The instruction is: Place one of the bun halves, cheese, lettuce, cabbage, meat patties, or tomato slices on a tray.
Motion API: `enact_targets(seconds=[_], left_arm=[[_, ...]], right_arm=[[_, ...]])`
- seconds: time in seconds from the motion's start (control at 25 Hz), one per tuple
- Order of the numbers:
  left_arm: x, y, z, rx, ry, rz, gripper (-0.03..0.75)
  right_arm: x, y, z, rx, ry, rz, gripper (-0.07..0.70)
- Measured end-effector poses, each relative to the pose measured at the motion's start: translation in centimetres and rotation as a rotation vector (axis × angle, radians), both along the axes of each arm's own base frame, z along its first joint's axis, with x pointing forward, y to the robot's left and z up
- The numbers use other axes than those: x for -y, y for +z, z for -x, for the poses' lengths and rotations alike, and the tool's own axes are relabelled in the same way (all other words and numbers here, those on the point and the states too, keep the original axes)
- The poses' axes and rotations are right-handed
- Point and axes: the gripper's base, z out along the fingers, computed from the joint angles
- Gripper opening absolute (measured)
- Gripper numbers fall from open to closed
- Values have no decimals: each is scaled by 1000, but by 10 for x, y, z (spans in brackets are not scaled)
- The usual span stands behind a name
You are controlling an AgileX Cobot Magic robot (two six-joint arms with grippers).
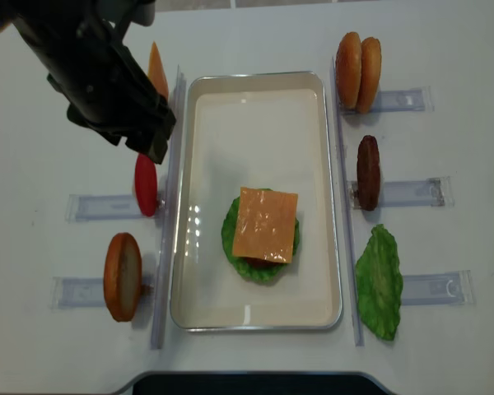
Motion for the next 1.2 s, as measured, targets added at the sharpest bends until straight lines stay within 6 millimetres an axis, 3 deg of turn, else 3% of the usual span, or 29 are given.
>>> enact_targets(seconds=[0.2,0.72,1.2], left_arm=[[-22,0,-10,2,77,-6,538],[-118,0,-29,-8,340,-2,538],[-154,0,-28,-15,434,20,538]], right_arm=[[0,0,0,0,0,0,470],[0,0,0,0,0,0,470],[0,0,0,0,0,0,470]])
